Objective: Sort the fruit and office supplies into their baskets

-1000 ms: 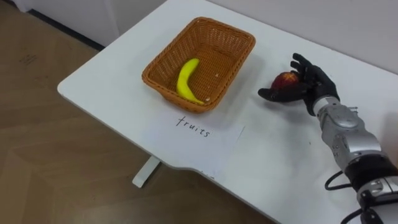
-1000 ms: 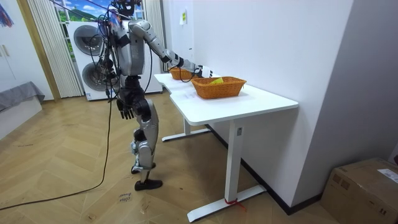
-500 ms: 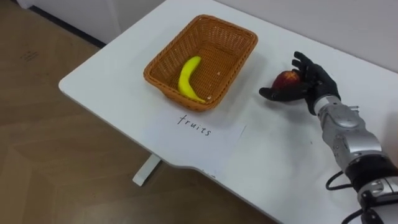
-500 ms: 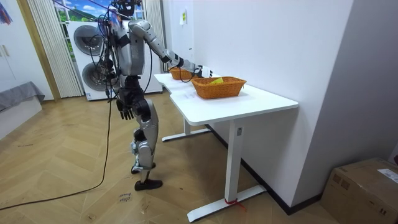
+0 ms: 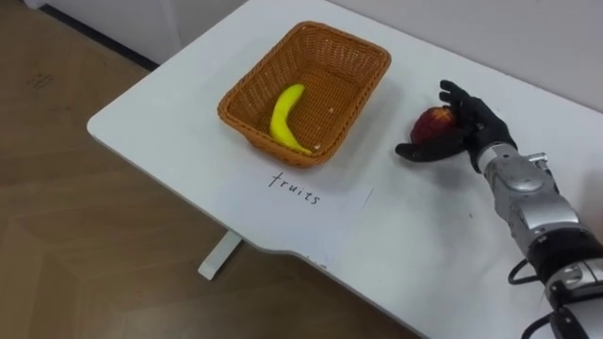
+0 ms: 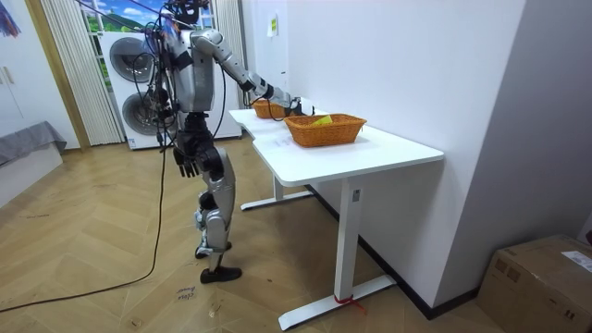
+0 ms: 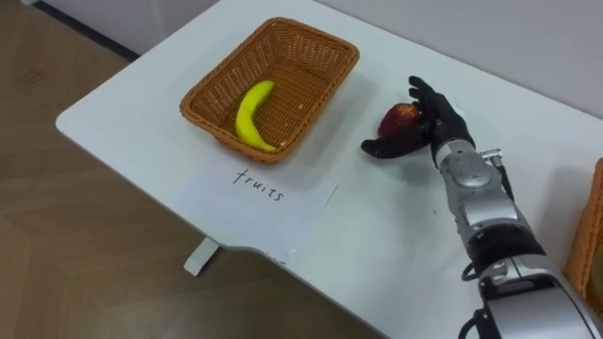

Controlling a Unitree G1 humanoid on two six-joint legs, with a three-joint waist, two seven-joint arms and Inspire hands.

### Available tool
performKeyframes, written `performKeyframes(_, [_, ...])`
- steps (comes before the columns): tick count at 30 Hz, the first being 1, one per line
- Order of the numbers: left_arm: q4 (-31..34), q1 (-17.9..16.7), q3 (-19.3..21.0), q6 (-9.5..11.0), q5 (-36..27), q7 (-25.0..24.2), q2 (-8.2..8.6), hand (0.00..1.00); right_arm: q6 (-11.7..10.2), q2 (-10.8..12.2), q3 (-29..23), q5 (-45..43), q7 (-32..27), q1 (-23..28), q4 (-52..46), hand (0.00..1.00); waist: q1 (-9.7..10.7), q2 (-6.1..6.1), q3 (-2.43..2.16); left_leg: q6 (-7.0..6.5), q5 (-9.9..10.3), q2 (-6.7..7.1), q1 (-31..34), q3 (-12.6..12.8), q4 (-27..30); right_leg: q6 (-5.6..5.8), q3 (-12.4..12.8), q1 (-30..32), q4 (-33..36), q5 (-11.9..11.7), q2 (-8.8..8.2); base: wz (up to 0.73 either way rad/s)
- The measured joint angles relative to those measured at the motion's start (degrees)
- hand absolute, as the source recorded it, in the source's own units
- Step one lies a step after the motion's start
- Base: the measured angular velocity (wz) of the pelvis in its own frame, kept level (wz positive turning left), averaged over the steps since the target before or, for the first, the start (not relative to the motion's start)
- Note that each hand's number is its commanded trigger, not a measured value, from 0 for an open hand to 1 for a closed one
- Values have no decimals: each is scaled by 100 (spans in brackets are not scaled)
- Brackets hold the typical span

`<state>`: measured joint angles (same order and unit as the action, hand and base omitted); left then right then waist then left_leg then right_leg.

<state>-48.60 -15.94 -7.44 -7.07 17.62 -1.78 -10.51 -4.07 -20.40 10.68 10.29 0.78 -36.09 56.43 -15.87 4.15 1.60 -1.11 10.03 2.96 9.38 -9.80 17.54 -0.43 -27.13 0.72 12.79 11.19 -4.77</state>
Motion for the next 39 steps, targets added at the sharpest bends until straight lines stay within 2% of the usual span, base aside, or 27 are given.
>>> performKeyframes(1, [1, 0, 2, -1, 0, 31, -3, 0, -11, -4, 0, 0, 6, 0, 48, 100, 3, -2, 1, 0, 0, 3, 1, 0, 4, 2, 0, -7, -7, -1, 6, 5])
performKeyframes(6, [3, 0, 3, -12, 2, 122, 6, 0, -14, -28, -19, -360, -78, -66, 126, 100, -6, -8, 5, 0, 0, 31, -7, -13, 5, 2, -11, -11, -13, -1, 11, 1])
performKeyframes(11, [3, 26, 50, -14, 4, 150, 10, 0, 25, -192, -35, -708, -179, -132, 170, 100, -29, -8, 8, 0, 0, 30, -18, -12, 6, 2, 1, 2, -8, -1, 10, 0])
performKeyframes(15, [-14, 76, 50, -13, 4, 163, 11, 0, 39, -225, -70, -805, -221, -169, 169, 100, -28, -5, 50, 1, 0, -15, -14, -5, -3, 2, 3, 9, -7, -2, 16, 0])
performKeyframes(22, [-218, 270, 49, -9, 9, 161, 11, 0, 146, -226, -60, -873, -197, -232, 203, 100, -29, 2, 53, 1, 0, -15, -10, -2, -25, 3, 9, 23, -4, -3, 50, 0])
performKeyframes(35, [-220, 268, 56, -12, 8, 156, 15, 0, 304, -225, -54, -855, -54, -293, 345, 100, -26, 27, 38, 1, 0, -20, -109, -2, -84, 3, 1, -56, -23, -3, 56, 0])
performKeyframes(39, [-209, 237, 127, -82, 62, 153, 15, 0, 540, -224, -54, -861, -1, -293, 344, 100, -30, 69, 9, 1, 0, -24, -212, 5, -92, 3, 6, -142, -22, -3, 52, 0])
